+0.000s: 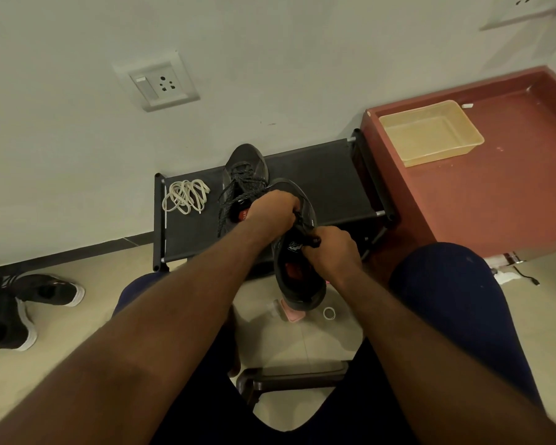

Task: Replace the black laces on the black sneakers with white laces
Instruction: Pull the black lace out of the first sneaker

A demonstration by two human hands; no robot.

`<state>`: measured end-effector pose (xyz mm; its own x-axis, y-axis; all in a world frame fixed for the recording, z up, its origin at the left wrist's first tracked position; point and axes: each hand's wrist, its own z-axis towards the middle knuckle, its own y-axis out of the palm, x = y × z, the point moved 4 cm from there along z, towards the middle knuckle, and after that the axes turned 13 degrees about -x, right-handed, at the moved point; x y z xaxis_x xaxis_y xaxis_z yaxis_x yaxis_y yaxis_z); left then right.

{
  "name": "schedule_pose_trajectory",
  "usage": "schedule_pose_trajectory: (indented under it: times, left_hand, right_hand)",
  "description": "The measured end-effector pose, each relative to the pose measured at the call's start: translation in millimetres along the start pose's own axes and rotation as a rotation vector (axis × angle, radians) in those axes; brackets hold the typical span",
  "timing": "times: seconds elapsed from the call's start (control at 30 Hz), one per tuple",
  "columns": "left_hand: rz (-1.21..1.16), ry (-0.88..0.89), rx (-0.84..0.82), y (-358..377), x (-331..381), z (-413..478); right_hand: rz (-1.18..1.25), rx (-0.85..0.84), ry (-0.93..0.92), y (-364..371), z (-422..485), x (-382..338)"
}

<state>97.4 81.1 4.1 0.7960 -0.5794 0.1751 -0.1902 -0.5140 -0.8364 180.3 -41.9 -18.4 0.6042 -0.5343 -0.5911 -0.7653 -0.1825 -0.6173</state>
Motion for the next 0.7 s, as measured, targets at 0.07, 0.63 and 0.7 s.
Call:
schedule_pose_trajectory:
  times: [0.07, 0.63, 0.7]
  left_hand:
    - [0.048, -0.015, 0.010, -1, 2, 0]
    - [0.021, 0.089, -0.090, -9, 2, 12]
    - [0.099, 0.082, -0.073, -8, 2, 12]
  right_hand:
    - [-0.013, -0.014, -0.002, 0, -1, -2]
    - [-0.040, -0.024, 0.002, 1, -7, -8]
    - [-0.043, -0.023, 0.001, 1, -6, -8]
